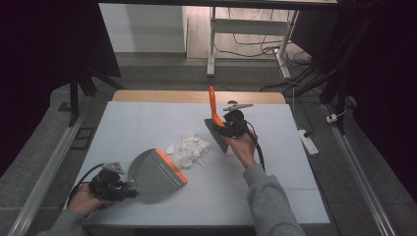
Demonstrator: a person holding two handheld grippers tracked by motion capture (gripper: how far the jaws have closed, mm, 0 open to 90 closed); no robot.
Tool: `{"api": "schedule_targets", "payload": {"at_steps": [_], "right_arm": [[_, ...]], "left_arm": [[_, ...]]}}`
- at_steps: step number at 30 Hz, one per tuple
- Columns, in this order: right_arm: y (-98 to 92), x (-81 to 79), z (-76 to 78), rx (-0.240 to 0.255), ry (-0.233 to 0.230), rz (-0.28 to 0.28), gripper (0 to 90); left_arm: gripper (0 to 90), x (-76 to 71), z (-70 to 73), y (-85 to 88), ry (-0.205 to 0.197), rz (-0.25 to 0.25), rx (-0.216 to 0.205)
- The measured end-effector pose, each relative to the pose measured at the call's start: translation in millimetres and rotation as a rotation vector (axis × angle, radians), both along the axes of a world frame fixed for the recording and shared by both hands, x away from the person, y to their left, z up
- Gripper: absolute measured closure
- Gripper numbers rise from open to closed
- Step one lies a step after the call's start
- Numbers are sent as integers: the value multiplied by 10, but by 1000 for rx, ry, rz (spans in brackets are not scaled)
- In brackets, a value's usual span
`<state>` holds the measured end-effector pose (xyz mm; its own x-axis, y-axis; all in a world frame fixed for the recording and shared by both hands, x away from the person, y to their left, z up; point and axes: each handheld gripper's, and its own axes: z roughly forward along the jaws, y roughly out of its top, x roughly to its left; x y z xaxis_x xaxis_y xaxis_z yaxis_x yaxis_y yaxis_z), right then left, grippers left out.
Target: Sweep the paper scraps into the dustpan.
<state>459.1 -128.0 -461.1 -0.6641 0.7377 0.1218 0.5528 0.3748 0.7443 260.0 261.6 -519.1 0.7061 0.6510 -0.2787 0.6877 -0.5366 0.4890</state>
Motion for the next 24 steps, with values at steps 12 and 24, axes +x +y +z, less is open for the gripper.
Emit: {"api": "schedule_targets", "payload": {"at_steps": [12,24], "right_arm": [[121,122,-58,-28,8,-18,699],[326,212,-141,-54,20,6,700]], "left_arm": [[609,-2,3,-8,-3,1,0],[608,3,0,-13,-6,1,-1]]}}
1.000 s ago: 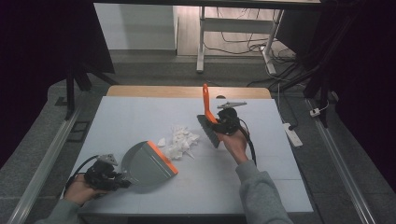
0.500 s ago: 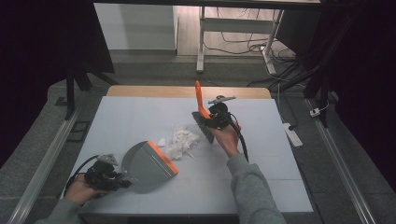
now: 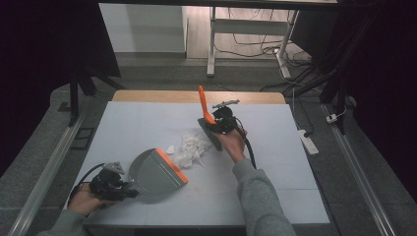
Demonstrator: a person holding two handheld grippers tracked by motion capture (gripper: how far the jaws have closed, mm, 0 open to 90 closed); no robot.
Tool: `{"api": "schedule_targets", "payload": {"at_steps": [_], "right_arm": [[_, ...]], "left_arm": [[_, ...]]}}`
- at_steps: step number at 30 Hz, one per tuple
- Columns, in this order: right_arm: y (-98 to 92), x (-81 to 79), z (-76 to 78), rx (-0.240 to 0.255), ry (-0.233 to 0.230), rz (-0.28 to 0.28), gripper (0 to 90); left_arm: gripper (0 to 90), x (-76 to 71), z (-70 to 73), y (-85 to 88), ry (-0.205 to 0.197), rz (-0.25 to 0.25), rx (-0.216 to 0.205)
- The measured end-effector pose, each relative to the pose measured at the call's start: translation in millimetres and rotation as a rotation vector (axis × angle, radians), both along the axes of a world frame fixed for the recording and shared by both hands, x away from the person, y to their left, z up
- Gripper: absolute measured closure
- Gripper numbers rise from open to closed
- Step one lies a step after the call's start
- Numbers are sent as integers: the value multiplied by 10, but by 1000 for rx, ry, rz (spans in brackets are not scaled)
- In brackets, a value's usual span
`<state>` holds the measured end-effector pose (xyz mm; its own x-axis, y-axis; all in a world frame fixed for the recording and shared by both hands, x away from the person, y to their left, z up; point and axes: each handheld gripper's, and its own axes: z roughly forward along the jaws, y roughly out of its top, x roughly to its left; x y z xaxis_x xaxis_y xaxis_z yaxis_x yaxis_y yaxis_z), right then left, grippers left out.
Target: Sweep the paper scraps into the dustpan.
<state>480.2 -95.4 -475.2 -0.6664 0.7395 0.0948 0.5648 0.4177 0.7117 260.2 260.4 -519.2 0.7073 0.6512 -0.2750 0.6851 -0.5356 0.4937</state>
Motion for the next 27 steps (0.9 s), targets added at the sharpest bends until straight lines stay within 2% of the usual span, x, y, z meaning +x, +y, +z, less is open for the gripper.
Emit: {"api": "schedule_targets", "payload": {"at_steps": [12,17,27], "right_arm": [[254,38,-72,-47,22,43,702],[313,36,-86,-49,36,54,702],[459,-63,-109,-66,41,113,702]], "left_arm": [[609,5,0,-10,-1,0,-2],[609,8,0,-16,-1,0,-1],[608,14,-1,-32,0,0,-1]]}}
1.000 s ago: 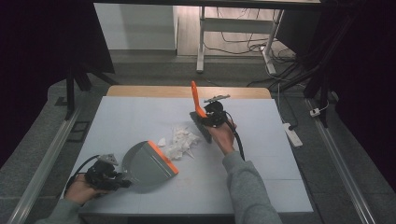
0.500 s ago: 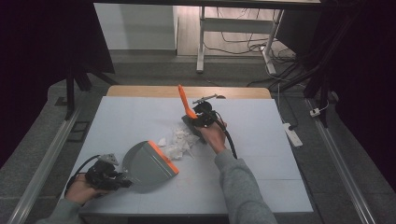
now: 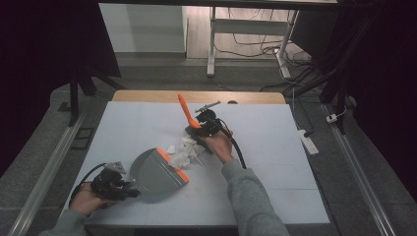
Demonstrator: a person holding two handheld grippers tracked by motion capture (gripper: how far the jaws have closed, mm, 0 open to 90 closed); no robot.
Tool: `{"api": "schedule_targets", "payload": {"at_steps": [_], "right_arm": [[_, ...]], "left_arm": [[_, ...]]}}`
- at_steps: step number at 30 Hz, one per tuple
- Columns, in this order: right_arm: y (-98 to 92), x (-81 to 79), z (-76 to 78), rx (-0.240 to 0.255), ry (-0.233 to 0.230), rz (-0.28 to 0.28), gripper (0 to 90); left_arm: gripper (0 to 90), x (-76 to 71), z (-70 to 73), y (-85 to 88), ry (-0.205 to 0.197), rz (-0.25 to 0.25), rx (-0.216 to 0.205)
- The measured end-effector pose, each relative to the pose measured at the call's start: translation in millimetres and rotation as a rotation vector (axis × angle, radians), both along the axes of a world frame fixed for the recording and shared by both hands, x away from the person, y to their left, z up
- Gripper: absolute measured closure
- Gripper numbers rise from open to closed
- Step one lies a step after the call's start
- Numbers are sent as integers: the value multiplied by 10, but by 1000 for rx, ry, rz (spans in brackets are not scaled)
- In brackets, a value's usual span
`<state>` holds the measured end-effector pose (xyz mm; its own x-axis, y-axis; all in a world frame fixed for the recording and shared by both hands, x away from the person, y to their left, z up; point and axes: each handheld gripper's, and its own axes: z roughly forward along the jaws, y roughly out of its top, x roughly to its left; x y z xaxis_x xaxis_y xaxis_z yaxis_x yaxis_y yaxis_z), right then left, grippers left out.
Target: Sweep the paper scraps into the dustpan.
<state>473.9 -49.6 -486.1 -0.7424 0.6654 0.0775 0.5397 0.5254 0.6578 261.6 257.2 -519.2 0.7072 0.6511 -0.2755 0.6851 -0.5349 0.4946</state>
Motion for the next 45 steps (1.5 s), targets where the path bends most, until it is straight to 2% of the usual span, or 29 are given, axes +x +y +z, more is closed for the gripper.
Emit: {"api": "schedule_targets", "payload": {"at_steps": [4,12,17,21,24,26,29,33,41,45], "right_arm": [[54,-101,7,-13,-3,38,702],[149,-299,14,22,27,112,701],[177,-372,35,39,31,139,701],[71,-378,172,98,8,122,701],[-69,-340,325,143,-31,76,701],[-147,-293,395,148,-53,43,701],[-198,-201,422,123,-71,11,700],[-164,-65,340,71,-79,-9,701],[-22,196,172,-10,-68,-40,701],[39,264,117,-29,-56,-40,701]], "left_arm": [[608,3,0,-1,0,0,2],[609,5,-1,-15,0,3,-1],[609,3,0,-16,-1,2,1],[609,3,-2,-18,0,2,-1],[609,3,-1,-21,-1,3,-1],[609,4,-1,-23,0,4,0],[609,7,-1,-29,0,3,-1],[609,11,-6,-28,0,1,-4],[609,17,-11,-25,1,-2,-6],[609,18,-13,-25,1,-2,-5]]}}
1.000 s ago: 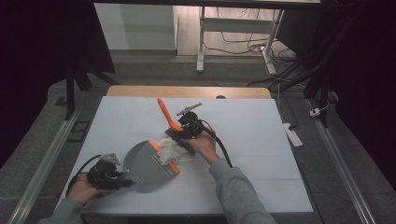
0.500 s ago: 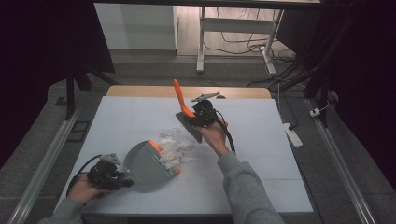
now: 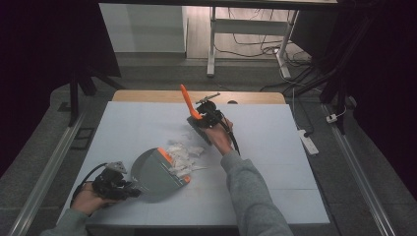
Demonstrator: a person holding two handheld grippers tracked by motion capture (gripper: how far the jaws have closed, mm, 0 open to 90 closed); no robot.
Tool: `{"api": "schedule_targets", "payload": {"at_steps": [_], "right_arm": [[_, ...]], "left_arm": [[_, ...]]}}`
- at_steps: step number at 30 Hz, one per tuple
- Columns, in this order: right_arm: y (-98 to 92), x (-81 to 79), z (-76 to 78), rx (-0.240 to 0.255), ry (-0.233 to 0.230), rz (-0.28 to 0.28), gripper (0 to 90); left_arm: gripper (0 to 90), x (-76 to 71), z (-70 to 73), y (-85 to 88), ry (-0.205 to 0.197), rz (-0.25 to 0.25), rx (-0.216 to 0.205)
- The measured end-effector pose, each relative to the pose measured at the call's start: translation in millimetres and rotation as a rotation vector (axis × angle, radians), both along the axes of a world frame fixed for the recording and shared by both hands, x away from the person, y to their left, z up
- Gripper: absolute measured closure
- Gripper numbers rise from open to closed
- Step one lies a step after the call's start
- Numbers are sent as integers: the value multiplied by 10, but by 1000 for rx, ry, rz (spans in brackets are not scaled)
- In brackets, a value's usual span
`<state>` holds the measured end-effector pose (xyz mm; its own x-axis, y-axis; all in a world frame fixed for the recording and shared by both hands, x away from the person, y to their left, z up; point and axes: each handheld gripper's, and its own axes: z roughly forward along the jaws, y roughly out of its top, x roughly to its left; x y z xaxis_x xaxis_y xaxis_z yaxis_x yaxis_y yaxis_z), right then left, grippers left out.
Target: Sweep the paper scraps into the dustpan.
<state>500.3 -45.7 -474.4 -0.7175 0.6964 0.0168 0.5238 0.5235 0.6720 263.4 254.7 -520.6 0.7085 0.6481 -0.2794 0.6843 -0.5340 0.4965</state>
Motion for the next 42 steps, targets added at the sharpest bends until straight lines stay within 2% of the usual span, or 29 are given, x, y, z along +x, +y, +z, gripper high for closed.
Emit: {"api": "schedule_targets", "payload": {"at_steps": [6,9,14,16,21,23,25,27,30,32,34,37,42], "right_arm": [[93,-13,-86,-12,32,28,702],[120,-27,-89,-9,33,34,702],[152,-53,-103,-2,62,60,702],[190,-107,-104,-10,71,84,702],[328,-351,-107,-35,97,186,702],[364,-486,-84,-26,120,241,701],[353,-577,-19,-3,108,263,701],[298,-628,104,16,72,265,701],[174,-602,269,37,14,215,701],[98,-534,314,39,-6,177,701],[55,-455,304,36,-11,145,701],[49,-326,207,23,-1,109,701],[133,-200,32,-24,19,93,701]], "left_arm": [[609,2,-3,0,0,-1,0],[609,1,-1,-2,-1,0,2],[609,3,-1,-5,-1,0,0],[608,9,-4,-12,0,1,-1],[609,11,-4,-23,0,1,1],[609,9,-2,-23,0,1,0],[609,7,0,-25,0,1,0],[609,5,2,-26,-1,1,2],[608,6,2,-27,-1,1,2],[609,8,1,-28,-1,2,1],[609,10,-1,-30,-1,1,1],[609,14,-4,-29,0,1,1],[609,16,-8,-28,0,1,0]]}}
